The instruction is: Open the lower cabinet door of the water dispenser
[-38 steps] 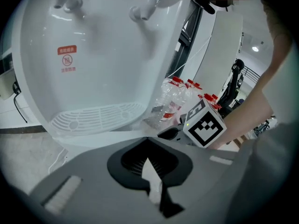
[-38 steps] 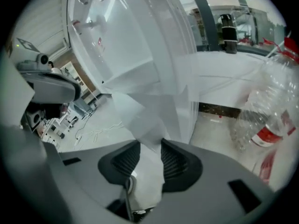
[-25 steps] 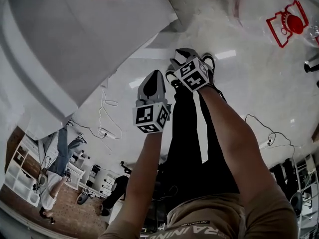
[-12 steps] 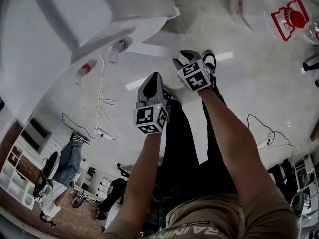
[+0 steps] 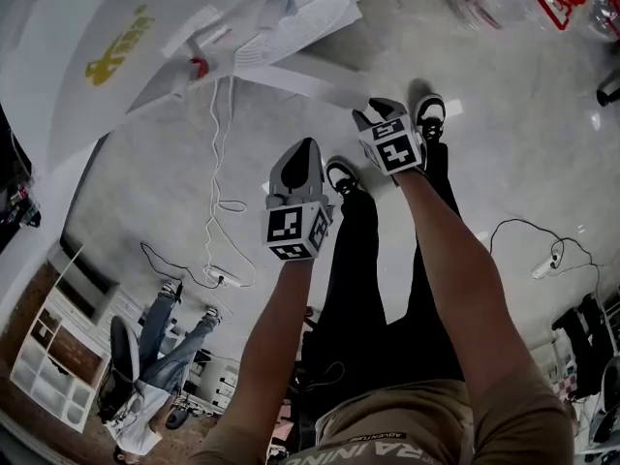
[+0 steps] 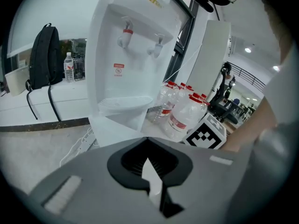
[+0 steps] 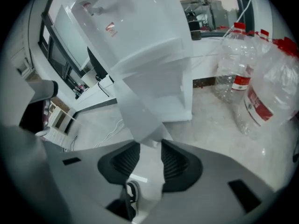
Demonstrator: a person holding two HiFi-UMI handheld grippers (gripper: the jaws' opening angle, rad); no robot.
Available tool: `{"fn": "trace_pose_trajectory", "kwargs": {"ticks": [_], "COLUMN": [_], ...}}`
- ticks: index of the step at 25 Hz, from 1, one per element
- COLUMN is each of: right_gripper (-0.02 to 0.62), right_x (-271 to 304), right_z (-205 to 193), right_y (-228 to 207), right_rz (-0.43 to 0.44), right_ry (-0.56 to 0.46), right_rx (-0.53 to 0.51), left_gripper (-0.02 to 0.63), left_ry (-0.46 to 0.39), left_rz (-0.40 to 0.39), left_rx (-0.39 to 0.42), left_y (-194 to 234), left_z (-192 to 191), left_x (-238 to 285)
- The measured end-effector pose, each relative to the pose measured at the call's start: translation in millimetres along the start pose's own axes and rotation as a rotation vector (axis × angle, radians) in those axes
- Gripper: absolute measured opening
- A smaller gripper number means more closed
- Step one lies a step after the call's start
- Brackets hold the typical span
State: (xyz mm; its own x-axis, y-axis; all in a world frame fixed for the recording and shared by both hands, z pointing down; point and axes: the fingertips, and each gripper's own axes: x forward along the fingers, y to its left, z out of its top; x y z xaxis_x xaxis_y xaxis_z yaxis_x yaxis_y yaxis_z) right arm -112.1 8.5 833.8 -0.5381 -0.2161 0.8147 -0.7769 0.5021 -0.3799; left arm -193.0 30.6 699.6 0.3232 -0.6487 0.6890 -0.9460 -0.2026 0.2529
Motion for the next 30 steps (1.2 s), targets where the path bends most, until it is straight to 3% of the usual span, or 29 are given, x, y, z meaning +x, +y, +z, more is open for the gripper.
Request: {"fn": "trace_pose_trajectory", "kwargs": {"ticks": [6,9,14,17,24,30], "right_gripper": [0.117,0.117,0.117,0.117,0.121,0.120], "right_x": [6.0,8.3,8.3,7.8,8.9,12.2], "right_z": [-14.4,-17.0,-16.8,-17.3,-32.1,-30.5], "right_y": [22.0,29.8,34.2,37.8,59.9,63.6], "right_rz": [-0.062,-0.075,-0.096,-0.102,-0.077,-0.086], "right_ry": [-0.069,-0.102,-0.138,-0.141,-0.055,-0.039], "right_rx": [0.110,0.133,0.180,0.204,0.236,0.203], "left_gripper": [0.002,0.002,0.002,0.002,0.002,0.002], "left_ry": [0.084,0.096,0.104,0.082,0.076,-0.012], "left_rz": [-0.103,-0.110,-0.083,-0.031,0.056,0.073], "left_rx": [0.170,0.205,0.163,0.093,-0.001,-0.039], "left_y": [24.5,37.3,39.4,37.4,38.0,42.9], "left_z": [-39.5,-49.8,-66.0,-63.6,-59.3,-38.7], "left_x": [-33.4,-40.0,-34.6,-35.6,-50.1,-53.8]}}
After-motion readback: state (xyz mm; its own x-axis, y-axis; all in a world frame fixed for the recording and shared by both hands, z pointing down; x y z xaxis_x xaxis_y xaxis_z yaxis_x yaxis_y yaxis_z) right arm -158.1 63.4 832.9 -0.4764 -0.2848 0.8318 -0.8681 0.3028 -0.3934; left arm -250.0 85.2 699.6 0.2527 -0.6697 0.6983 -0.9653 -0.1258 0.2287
